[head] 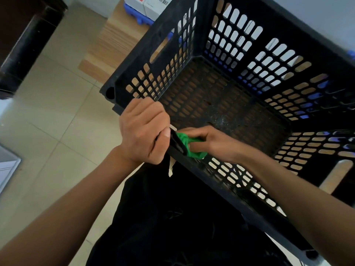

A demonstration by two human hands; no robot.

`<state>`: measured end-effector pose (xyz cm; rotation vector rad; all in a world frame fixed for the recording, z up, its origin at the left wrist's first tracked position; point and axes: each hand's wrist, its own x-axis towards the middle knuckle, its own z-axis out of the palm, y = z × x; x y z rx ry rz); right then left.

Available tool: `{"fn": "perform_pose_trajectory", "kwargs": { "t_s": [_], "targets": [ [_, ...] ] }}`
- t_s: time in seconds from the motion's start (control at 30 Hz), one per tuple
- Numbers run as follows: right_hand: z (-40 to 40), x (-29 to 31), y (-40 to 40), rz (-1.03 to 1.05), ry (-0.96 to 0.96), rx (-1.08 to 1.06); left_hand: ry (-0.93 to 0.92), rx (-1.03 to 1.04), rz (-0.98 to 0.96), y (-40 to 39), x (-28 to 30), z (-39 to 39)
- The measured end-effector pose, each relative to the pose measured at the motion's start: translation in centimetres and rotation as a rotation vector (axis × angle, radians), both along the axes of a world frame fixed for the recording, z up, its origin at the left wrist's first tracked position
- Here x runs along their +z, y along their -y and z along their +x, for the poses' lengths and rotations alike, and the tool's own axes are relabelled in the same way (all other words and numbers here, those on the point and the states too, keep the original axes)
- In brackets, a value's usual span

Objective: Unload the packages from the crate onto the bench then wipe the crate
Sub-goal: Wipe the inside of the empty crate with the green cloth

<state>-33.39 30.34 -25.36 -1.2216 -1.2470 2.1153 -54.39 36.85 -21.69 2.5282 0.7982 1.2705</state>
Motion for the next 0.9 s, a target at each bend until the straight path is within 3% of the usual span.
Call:
{"fn": "perform_pose_trajectory", "kwargs": {
  "t_s": [0.23,0.4,0.5,0.67,0.77,0.9],
  "targets": [
    [-2.6,-5.9,-1.7,0.208,0.454,0.183,-0.04,-0.017,-0.025,-0.1,-0.2,-0.1],
    [-3.2,-7.5,-4.1,0.162,0.541,0.198,-0.054,-0.018,-0.066,-0.1,0.1,-0.1],
    [-2.9,-6.6,-5.5,0.105,0.471,0.072,-0.03,-0.024,-0.124,0.1,0.9,-0.4],
    [-2.1,-2.3,-6.7,0.04,0.106,-0.299,-0.009,0.124,-0.109,0.4,1.4,-2.1],
    [-3.2,0.0,-6.5,0.07,-0.027,-0.354,-0.053,0.232,-0.066,0.3,0.6,-2.2],
    [-6.4,0.4,-5.0,0.135,0.019,-0.299,-0.022,0.26,-0.03,0.2,-0.6,-1.8]
  ]
}}
